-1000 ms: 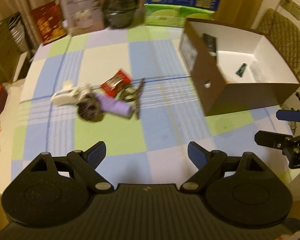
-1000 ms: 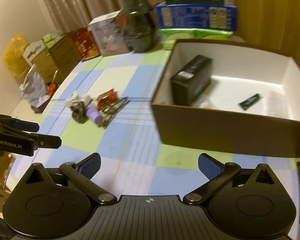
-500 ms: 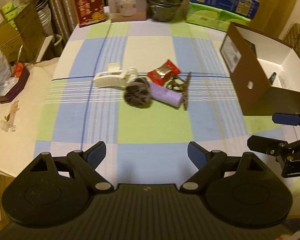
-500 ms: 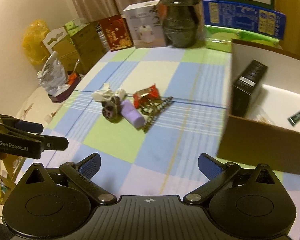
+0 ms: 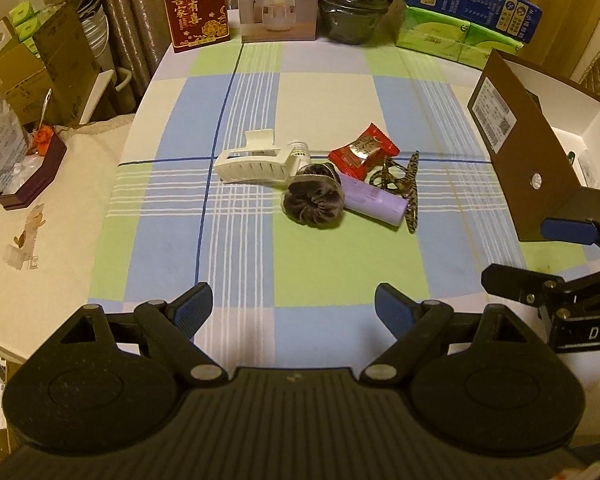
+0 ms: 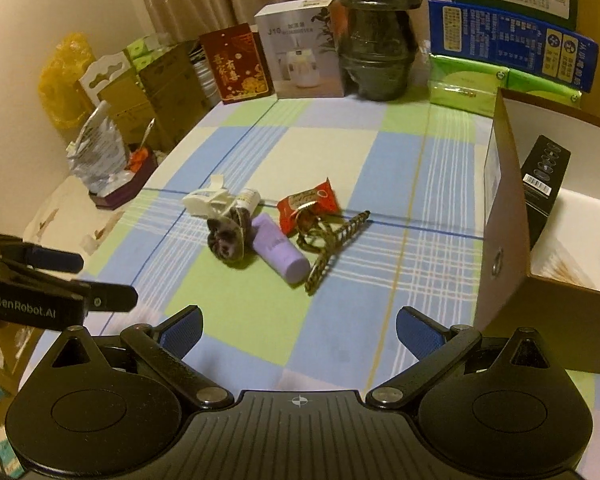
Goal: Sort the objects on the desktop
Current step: 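Withdraw both open tools from the brown box toward the remaining items, then grasp the dark scrunchie with left tool while right grasps leopard hair clip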
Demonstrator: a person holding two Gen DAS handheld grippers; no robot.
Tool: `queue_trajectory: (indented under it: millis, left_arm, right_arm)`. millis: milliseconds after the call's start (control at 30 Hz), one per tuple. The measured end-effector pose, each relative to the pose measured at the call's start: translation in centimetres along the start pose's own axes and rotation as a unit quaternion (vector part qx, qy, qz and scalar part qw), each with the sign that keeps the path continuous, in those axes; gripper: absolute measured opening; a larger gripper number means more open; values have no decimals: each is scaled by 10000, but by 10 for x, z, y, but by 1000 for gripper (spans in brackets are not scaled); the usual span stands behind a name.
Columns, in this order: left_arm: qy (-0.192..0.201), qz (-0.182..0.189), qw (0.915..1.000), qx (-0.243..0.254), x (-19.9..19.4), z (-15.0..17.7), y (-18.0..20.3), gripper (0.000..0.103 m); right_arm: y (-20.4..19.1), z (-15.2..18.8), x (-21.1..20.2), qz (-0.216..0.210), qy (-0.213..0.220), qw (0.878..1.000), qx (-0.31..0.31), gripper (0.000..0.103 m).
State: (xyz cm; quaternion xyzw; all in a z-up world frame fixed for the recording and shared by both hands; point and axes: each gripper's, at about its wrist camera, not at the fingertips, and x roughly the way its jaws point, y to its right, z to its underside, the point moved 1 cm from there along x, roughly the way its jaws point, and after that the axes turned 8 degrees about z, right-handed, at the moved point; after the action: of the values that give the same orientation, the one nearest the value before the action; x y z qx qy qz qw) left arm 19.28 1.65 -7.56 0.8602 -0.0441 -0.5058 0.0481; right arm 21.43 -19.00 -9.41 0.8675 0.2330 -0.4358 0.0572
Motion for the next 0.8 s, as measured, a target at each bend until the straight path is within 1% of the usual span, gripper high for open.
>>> queue_trajectory:
  millis: [100,167,233,267,333,367,433,533,633,800]
  left_arm:
    - [22,35,10000,48,9,-4,-5,85]
    - [22,59,10000,76,16,-7,-7,85]
    - [61,108,9999,100,22,-10,-9,83]
    - [72,134,9998,123,26,-12,-9,82]
    - [111,191,9996,168,33,-16,-10,81]
    - [121,216,9995,182,36,-18,-11,80]
    - [146,274,9993,219,44,-22,-11,80]
    - [174,313,9990,267,54,-28,-12,80]
    - [195,353,9988,285,65,-35,-14,80]
    - [171,398,9986,297,83,-44,-15,80]
  right_arm:
    - [-1,-4,8,113,45,9999,81,100]
    - [-2,-6,13,189,92,9997,129,98]
    - [-3,-9,20,227,121,9996,145,89]
    - [-4,-11,22,231,150,9995,163,87]
    - [-5,-14,30,237,162,9994,180,76]
    - [-5,-15,33,238,173,9994,189,73]
    - [-4,-17,41,266,171,9993,220,61]
    - [-1,-19,52,330,171,9989,297,49]
    - [5,-23,63,376,151,9984,392,41]
    - [11,-28,84,409,51,9983,413,33]
